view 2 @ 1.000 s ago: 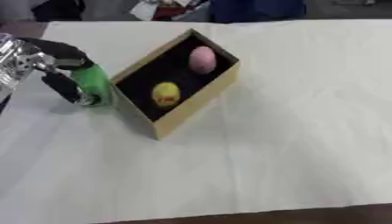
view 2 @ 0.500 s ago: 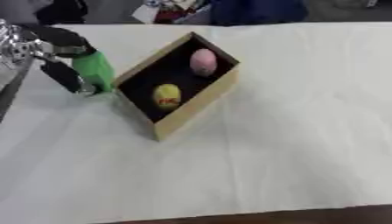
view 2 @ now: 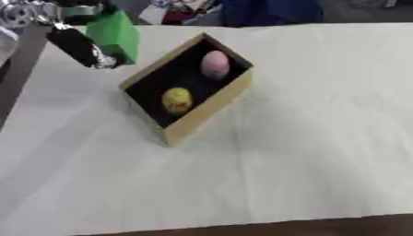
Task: Pick up objects on the table and place them in the box.
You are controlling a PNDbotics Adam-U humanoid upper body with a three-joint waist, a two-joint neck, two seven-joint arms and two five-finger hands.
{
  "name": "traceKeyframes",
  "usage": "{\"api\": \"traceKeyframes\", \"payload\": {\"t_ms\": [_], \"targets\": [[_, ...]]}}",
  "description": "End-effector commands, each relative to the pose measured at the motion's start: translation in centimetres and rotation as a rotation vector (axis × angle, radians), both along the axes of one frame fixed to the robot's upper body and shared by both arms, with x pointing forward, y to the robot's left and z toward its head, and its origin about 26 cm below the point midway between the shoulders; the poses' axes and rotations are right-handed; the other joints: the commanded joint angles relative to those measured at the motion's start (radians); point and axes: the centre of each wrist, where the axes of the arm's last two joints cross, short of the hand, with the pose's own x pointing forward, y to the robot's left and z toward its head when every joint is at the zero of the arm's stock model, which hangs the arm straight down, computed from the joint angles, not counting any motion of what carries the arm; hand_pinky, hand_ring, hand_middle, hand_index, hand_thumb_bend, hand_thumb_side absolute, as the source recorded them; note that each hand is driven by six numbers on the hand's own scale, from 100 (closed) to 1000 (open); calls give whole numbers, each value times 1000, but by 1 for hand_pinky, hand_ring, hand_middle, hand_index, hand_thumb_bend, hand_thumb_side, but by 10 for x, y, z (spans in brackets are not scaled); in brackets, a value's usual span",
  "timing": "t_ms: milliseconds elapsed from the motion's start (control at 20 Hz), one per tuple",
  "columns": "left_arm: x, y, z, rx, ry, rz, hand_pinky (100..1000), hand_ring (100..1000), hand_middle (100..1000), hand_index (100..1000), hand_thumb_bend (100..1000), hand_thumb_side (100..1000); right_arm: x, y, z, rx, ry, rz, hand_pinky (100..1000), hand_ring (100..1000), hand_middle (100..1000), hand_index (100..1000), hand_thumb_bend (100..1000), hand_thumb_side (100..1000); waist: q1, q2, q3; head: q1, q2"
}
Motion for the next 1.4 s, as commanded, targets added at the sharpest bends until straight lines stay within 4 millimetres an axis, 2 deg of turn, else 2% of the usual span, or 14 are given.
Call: {"api": "traceKeyframes", "payload": {"t_ms": [50,300,550,900,1250,1400], "targets": [[-11,-18,15,-24,-44,-68,868,773,654,857,120,624,-4,-2,9,-8,-27,-8,958,778,724,824,100,653,-3,-29,0,-2,9],[-10,-38,12,-38,-29,-123,870,775,663,859,120,642,-3,-1,9,-8,-26,-2,959,778,724,825,100,653,-3,-27,-3,4,10],[7,-55,-2,-57,39,-125,870,775,666,860,126,653,-3,1,10,-7,-28,7,959,778,724,824,100,653,-4,-25,-11,14,6],[31,-61,-19,-59,94,-47,868,780,674,866,147,657,-3,2,9,-4,-26,14,960,778,723,824,100,653,-4,-23,-21,20,-2],[42,-61,-32,-12,85,9,865,786,685,869,175,648,-3,2,10,-2,-25,14,960,778,722,823,100,653,-3,-20,-25,20,-4],[45,-62,-36,-1,86,14,869,832,773,908,257,666,-3,3,10,-1,-26,16,960,778,721,823,100,653,-3,-18,-27,21,-7]]}}
